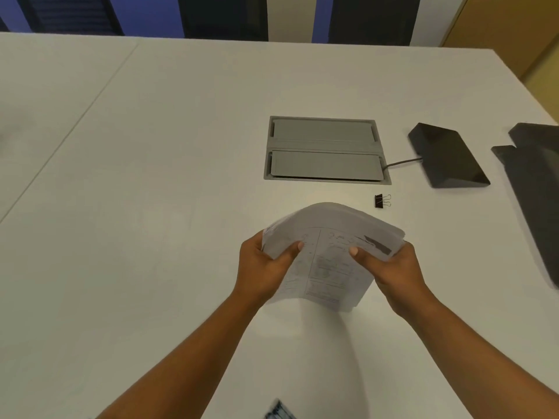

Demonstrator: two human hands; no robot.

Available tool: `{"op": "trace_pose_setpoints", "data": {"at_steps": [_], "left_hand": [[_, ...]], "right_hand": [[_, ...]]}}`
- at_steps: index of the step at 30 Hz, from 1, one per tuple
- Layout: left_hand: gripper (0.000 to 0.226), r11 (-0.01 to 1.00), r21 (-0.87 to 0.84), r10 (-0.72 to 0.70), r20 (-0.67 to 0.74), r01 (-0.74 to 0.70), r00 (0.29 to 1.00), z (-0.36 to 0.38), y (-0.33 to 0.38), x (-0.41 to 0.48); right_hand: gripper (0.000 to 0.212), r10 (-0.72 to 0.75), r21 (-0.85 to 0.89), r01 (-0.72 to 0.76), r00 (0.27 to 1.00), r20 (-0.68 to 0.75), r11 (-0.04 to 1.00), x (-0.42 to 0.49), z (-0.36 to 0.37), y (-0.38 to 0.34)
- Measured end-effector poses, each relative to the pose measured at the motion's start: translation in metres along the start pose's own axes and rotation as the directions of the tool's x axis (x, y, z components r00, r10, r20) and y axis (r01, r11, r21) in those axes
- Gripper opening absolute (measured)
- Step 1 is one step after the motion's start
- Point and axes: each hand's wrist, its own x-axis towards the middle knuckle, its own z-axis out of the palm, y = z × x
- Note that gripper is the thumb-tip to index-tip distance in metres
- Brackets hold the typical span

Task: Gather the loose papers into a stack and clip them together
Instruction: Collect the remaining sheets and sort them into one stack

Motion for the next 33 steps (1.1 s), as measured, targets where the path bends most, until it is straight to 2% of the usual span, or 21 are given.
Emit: {"op": "trace_pose_setpoints", "data": {"at_steps": [3, 6, 9, 12, 15, 22, 30, 33], "left_hand": [[0.027, 1.0, -0.019, -0.008, 0.01, 0.008, 1.0, -0.004, -0.005, 0.003], [0.024, 0.997, 0.016, -0.071, 0.058, 0.071, 0.996, -0.006, -0.014, 0.003], [0.014, 0.998, 0.029, -0.061, 0.013, 0.06, 0.998, -0.006, -0.02, -0.004], [0.02, 1.0, 0.001, 0.026, -0.028, -0.026, 0.999, -0.006, -0.016, -0.009], [0.031, 0.999, -0.048, 0.013, -0.053, -0.015, 0.999, -0.003, -0.006, -0.009], [0.035, 0.986, -0.111, 0.122, -0.03, -0.124, 0.992, -0.003, 0.005, -0.005], [0.04, 0.996, -0.005, 0.087, -0.029, -0.087, 0.996, 0.002, 0.014, -0.008], [0.024, 1.0, 0.015, 0.008, -0.028, -0.008, 1.0, 0.002, 0.003, -0.009]], "right_hand": [[0.031, -0.005, 0.002, 0.005, 1.0, -0.013, 1.0, 0.0, -0.002, 0.002], [0.034, 0.029, -0.005, -0.028, 0.999, 0.032, 1.0, -0.001, -0.003, 0.008], [0.037, 0.054, -0.038, -0.051, 0.997, 0.064, 0.998, -0.007, 0.003, 0.02], [0.038, -0.017, -0.036, 0.018, 0.999, 0.04, 0.999, -0.011, 0.01, 0.02], [0.042, -0.078, -0.087, 0.078, 0.997, 0.002, 0.993, -0.01, 0.009, 0.012], [0.034, -0.088, -0.104, 0.087, 0.996, -0.008, 0.991, -0.007, 0.004, 0.005], [0.033, -0.051, -0.067, 0.056, 0.996, 0.074, 0.996, -0.005, -0.013, 0.015], [0.038, -0.036, -0.062, 0.041, 0.996, 0.086, 0.997, -0.003, -0.016, 0.019]]}}
